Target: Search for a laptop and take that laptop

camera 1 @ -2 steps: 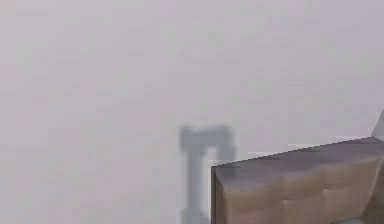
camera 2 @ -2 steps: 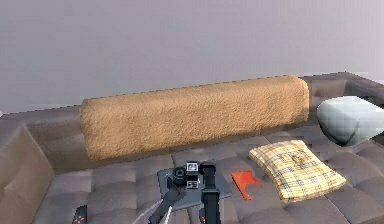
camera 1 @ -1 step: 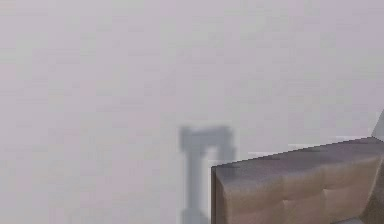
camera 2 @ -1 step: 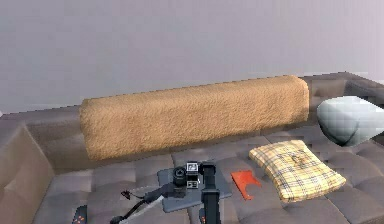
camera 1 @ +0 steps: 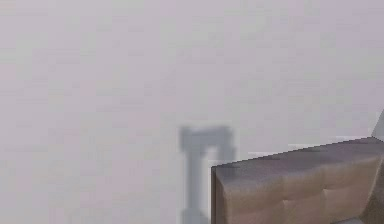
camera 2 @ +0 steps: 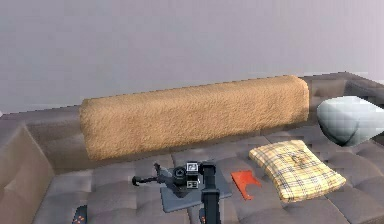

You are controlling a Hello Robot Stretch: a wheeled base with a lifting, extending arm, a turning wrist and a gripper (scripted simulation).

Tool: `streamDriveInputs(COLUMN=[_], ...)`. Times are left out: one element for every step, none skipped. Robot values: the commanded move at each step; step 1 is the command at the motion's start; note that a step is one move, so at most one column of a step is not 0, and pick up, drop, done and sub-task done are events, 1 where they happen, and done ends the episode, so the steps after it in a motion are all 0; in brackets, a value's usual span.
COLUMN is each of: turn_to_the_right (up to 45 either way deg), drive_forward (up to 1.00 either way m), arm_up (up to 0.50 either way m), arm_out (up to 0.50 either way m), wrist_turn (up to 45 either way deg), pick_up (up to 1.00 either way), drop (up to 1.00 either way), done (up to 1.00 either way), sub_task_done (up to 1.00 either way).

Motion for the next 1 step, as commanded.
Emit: streamDriveInputs(turn_to_the_right=[0.0], drive_forward=[0.00], arm_up=[0.00], arm_out=[0.00], wrist_turn=[12.0], pick_up=[0.00], drop=[0.00], done=[0.00], sub_task_done=[0.00])
